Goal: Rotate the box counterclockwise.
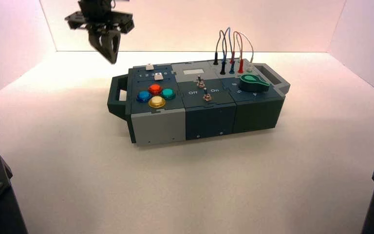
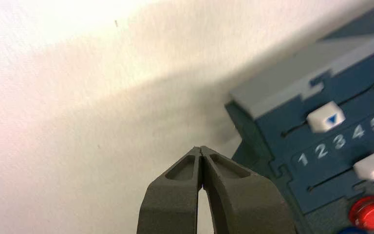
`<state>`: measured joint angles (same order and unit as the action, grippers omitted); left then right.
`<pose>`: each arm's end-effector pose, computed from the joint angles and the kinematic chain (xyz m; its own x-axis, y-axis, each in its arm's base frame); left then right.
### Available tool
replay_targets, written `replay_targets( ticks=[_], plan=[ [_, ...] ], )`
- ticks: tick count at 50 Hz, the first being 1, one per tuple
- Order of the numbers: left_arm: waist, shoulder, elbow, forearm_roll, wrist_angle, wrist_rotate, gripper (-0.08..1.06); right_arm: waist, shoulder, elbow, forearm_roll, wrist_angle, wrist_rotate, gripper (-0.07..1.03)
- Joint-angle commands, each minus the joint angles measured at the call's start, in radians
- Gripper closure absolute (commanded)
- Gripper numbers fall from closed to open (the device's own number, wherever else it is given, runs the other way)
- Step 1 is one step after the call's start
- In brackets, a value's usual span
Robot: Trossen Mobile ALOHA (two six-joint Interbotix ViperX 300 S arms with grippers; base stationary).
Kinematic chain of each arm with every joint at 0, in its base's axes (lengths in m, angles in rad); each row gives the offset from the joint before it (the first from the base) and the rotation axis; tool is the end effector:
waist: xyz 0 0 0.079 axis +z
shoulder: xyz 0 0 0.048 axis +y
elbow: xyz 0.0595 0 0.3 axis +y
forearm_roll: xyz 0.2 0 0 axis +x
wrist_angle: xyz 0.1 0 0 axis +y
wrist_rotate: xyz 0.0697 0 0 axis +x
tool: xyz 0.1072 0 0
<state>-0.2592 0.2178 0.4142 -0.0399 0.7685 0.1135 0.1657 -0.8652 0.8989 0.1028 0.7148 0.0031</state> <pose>0.3806 -0.1060 0.0556 0.1570 -0.0703 -0.9851 0.3405 0.9402 -0.0128 0.2344 0.0513 0.2370 0.7117 0.1872 -0.6771 -0.1585 0.9818 0.1048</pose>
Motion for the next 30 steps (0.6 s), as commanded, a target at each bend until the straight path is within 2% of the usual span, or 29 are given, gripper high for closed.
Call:
replay_targets(
  ticks=[1, 9, 19, 22, 27, 30],
  plan=[
    [0.003, -0.025, -0.072, 0.003, -0.005, 0.011, 1.01, 0.005, -0.009, -0.006, 0.031, 0.018, 0.003, 0.98],
    [0.003, 0.015, -0.133, 0.003, -0.006, 0.02, 1.01, 0.005, 0.012, 0.029, 0.066, 0.034, 0.005, 0.98],
    [-0.005, 0.103, -0.212, -0.003, -0.006, 0.025, 1.01, 0.031, 0.17, 0.048, 0.107, 0.032, 0.003, 0.98],
    [-0.008, 0.118, -0.227, -0.005, -0.006, 0.028, 1.01, 0.057, 0.216, 0.048, 0.118, 0.028, 0.003, 0.98],
    [-0.017, 0.14, -0.272, -0.006, -0.002, 0.034, 1.01, 0.144, 0.311, 0.052, 0.17, 0.009, 0.003, 0.98],
    [-0.021, 0.146, -0.281, -0.011, -0.003, 0.035, 1.01, 0.164, 0.333, 0.054, 0.179, -0.005, 0.003, 0.98]
  ],
)
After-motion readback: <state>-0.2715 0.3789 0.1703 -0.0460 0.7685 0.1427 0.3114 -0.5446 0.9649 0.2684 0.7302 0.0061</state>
